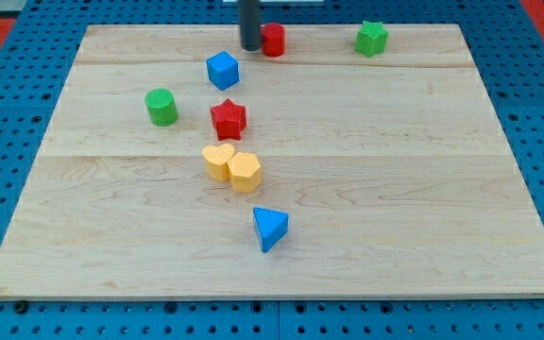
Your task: Move the blue cube towards the red circle
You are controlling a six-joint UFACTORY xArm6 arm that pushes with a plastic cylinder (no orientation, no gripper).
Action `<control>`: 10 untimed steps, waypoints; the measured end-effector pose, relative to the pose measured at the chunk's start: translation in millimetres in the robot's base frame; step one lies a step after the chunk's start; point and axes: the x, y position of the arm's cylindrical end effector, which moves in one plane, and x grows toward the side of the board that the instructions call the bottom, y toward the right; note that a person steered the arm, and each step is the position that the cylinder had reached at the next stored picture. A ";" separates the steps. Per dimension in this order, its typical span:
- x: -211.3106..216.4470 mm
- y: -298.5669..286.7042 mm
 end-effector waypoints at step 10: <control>19.6 48.1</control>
